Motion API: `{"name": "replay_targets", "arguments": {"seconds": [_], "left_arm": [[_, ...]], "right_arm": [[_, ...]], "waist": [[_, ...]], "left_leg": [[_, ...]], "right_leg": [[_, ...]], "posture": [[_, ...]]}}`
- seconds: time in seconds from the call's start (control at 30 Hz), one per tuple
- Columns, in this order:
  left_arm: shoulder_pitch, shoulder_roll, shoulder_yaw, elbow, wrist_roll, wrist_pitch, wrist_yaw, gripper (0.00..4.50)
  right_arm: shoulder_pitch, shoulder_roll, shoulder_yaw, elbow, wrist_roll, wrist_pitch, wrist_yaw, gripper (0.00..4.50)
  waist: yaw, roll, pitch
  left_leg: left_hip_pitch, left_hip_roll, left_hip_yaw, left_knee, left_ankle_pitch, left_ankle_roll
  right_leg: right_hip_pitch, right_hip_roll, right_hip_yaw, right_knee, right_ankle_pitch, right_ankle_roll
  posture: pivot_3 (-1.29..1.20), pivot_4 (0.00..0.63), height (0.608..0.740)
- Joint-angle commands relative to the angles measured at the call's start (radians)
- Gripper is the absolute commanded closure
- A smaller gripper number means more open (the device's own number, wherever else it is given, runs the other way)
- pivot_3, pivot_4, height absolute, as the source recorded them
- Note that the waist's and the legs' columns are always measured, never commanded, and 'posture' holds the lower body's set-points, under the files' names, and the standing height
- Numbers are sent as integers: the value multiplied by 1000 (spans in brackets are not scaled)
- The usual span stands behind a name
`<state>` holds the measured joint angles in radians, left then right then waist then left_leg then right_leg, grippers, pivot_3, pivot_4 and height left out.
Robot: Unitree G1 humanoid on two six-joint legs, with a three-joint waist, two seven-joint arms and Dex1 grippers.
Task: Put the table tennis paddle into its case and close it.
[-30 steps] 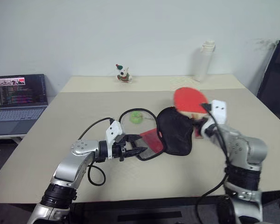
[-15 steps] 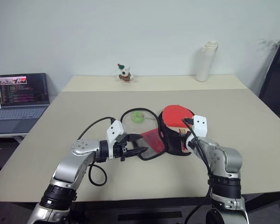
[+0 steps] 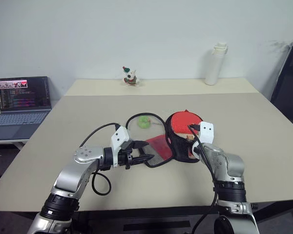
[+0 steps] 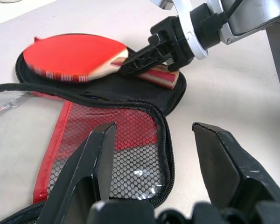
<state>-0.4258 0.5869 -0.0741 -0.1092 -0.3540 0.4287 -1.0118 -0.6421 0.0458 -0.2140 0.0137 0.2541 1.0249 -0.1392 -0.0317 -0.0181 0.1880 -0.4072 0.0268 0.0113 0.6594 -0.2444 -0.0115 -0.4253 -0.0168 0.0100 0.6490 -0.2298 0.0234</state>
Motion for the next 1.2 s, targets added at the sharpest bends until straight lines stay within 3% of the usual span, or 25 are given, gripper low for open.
{"name": "replay_targets", "arguments": {"seconds": [0.03,0.1,0.27,0.4,0.57,0.67,0.87,1.2], "left_arm": [[-2,4,19,-45,-19,-4,8,1669],[0,4,21,-42,-17,-5,11,1669],[19,7,40,-21,-6,-11,41,1669],[44,20,66,22,16,-21,83,1669],[34,39,64,140,88,-50,139,1669],[-2,28,56,217,115,-63,164,2214],[-85,5,10,377,198,-107,195,4338],[-229,-108,-21,655,282,-224,259,4427]], "right_arm": [[-11,10,16,-44,-9,-18,-13,1241],[-4,16,27,-67,-8,-9,-17,565],[20,4,75,-236,39,39,37,565],[48,-127,123,-434,156,188,209,565],[64,-362,83,-554,287,303,399,565],[66,-465,63,-560,322,313,466,537],[78,-588,30,-568,386,317,564,537],[87,-633,39,-554,386,283,568,537]], "waist": [[0,0,0],[0,0,0],[0,0,0],[1,0,0],[4,-1,0],[4,-1,0],[4,-1,-1],[6,-2,-1]], "left_leg": [[0,0,0,0,0,0],[0,0,0,0,0,0],[0,0,0,0,0,0],[0,0,0,0,0,0],[1,0,-1,1,0,0],[1,-1,-1,1,0,0],[1,-1,-1,1,0,0],[0,-1,0,1,0,0]], "right_leg": [[0,0,0,0,0,0],[0,0,0,0,0,0],[0,0,0,0,0,0],[0,0,0,0,0,0],[1,-1,-2,0,0,0],[1,-1,-2,-1,0,0],[1,-1,-2,-1,0,0],[2,-1,-1,-1,0,0]], "posture": [[0,150,740],[0,150,740],[0,150,740],[0,150,740],[0,150,740],[0,150,740],[0,150,740],[0,150,740]]}}
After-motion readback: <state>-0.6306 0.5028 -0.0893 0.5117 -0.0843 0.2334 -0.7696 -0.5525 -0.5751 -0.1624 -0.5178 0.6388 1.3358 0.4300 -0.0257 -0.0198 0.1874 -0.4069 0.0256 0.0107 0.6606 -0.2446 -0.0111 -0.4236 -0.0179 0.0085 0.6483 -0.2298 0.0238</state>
